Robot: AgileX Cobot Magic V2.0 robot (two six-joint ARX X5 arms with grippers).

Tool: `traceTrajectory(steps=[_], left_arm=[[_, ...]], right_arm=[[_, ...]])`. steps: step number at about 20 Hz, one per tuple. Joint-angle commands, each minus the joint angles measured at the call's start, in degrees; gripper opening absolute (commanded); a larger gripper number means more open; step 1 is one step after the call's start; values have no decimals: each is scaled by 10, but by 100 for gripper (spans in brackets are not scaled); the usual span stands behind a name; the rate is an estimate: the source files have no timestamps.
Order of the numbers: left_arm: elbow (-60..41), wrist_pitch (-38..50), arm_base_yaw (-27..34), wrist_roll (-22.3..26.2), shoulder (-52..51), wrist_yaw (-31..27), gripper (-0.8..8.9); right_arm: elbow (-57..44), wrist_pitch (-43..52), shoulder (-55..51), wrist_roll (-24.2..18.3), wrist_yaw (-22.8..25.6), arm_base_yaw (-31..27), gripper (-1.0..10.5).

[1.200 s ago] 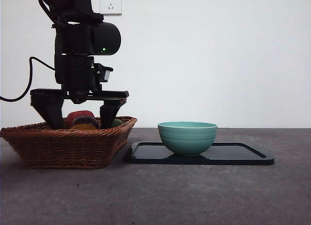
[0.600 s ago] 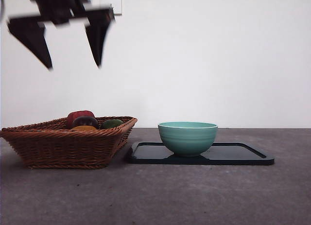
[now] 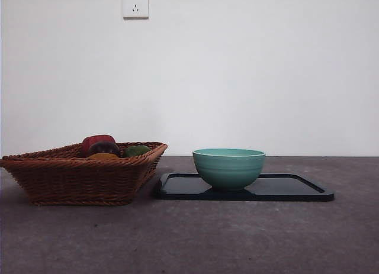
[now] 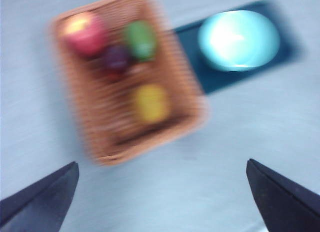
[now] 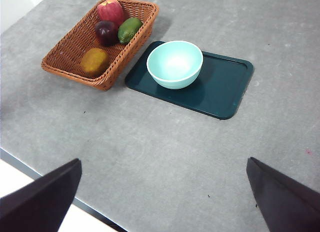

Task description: Pick up the wifruite, put it on the bowl, pick up the plate, put it on desk

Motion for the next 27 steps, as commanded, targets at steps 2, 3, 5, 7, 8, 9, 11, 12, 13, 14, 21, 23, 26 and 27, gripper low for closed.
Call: traceTrajectory(steps=[2,3,5,7,8,9,11,12,13,14,21,23,26,27], left_arm=[[14,2,-10,59,-50,118,562],[13,2,-13,68,-66,146,562],[8,2,-21,86,-99,192,562],[-6,3,-30,94,-133,212,562],[-15,3,-35,101,-152,216,562],[-23,4,-39,110,-167,216,562],[-33,5,-40,113,-186,215,562],[-34,5,-40,112,-190,215,563],[-34,5,-41,112,-192,216,563],[-34,5,-43,112,-194,215,562],[-34,15,-55,112,-194,215,563],[-34,16,-56,112,-194,215,563],[-34,16,-56,112,-194,215,562],[-34,16,-56,112,-194,215,563]], right_arm=[[5,6,1,6,0,3,588],[5,6,1,6,0,3,588],[5,6,1,6,0,3,588],[5,6,1,6,0,3,588],[5,6,1,6,0,3,588],[5,6,1,6,0,3,588],[5,7,1,6,0,3,588],[5,12,1,6,0,3,588],[5,24,1,6,0,3,588],[5,40,1,6,0,3,588],[5,144,5,23,2,3,588],[5,165,26,28,1,3,588],[5,204,85,27,-18,3,588],[5,217,104,25,-24,3,588]])
